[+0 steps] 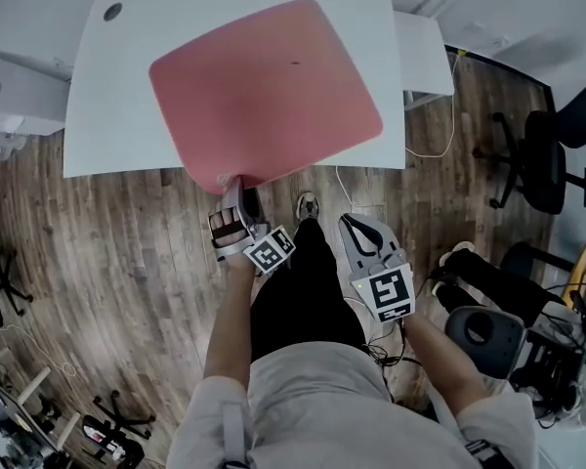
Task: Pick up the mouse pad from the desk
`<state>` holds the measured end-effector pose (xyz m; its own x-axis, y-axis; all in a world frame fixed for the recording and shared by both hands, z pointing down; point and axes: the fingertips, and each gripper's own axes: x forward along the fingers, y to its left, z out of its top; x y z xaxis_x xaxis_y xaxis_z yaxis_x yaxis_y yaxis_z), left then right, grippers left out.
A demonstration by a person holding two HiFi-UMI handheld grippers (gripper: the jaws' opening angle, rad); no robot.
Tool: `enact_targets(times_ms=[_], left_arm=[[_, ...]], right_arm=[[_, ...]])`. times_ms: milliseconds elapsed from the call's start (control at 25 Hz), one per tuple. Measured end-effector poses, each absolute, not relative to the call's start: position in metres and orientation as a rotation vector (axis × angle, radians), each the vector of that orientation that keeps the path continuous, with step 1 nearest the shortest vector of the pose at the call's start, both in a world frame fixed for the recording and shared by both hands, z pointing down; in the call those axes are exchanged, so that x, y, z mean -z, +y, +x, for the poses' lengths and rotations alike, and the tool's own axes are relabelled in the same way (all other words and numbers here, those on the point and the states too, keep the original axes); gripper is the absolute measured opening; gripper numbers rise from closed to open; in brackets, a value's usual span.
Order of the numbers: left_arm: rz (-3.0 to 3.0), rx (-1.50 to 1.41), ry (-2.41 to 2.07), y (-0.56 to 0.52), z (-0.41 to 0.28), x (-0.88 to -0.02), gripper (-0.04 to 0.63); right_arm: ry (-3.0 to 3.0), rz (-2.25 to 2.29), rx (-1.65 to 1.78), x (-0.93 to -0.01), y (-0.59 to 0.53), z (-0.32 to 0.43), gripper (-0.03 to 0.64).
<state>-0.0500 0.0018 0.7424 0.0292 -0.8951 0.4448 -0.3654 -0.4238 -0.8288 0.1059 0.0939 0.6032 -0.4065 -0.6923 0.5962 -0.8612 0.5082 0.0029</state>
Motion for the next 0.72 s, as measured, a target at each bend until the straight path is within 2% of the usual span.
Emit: enact_targets(times_ms=[440,600,720], left_arm=[[-1.840,1.385,1.297,0.002,-0.047,-0.725,0.183],[-1.861,1.377,1.283,0.012,-0.046,-0.705,0.042],[-1.886,1.420,1.244,0.009,-0.048,-0.691,0.032]], right_arm=[[-2.243,1.158,-0.382,-0.607,0.091,0.079,0.040],[-2.252,1.137,-0.371,-0.601,0.084,0.075,0.040],[-2.260,1.127,-0.362,-0.596,0.073,0.075,0.040]])
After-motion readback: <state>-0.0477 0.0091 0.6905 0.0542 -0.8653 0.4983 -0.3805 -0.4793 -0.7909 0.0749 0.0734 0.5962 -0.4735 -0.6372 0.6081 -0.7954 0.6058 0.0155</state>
